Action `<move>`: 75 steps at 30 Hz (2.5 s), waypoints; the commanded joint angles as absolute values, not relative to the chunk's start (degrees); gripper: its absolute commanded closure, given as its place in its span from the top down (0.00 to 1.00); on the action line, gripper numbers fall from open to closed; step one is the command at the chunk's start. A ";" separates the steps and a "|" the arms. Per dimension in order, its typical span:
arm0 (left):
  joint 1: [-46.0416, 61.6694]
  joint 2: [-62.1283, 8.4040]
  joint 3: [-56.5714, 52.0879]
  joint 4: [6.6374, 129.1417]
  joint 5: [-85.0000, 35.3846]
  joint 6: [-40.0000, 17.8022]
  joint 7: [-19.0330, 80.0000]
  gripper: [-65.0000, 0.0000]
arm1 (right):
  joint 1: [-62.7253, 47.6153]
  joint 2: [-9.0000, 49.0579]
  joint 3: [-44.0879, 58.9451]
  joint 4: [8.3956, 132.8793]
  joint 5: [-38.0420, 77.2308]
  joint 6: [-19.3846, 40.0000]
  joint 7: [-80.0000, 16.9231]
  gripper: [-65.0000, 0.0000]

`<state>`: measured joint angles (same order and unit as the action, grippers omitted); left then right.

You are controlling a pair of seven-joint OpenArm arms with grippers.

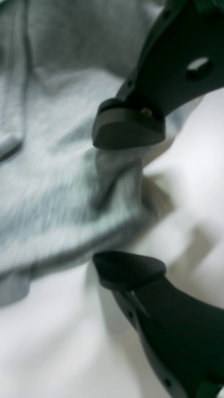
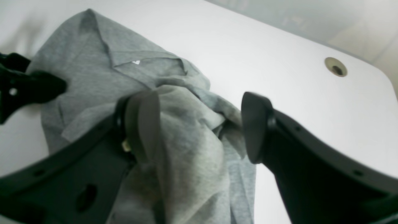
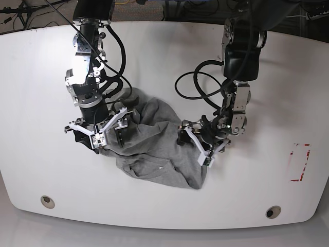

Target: Fold the T-shirt properly

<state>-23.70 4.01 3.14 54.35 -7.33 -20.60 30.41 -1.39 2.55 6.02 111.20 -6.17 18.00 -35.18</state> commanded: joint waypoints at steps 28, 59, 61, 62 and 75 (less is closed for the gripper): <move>-20.35 -2.95 13.67 47.69 -7.78 -18.86 32.40 0.24 | -4.44 1.80 6.64 110.11 -6.11 18.24 -39.69 0.62; -17.01 -3.82 11.21 59.30 -7.43 -19.03 33.54 0.24 | -1.19 1.98 6.73 110.64 -5.85 18.24 -39.78 0.62; -17.01 -3.82 11.21 59.30 -7.43 -19.03 33.54 0.24 | -0.40 1.98 6.37 109.14 -5.76 18.33 -39.78 0.63; -17.01 -3.82 11.21 59.30 -7.43 -19.03 33.54 0.24 | 0.48 2.07 5.93 108.35 -5.93 18.33 -39.87 0.63; -16.92 -3.82 11.30 59.30 -7.43 -19.12 33.54 0.24 | 6.55 5.41 -4.26 98.95 -6.37 18.07 -39.52 0.63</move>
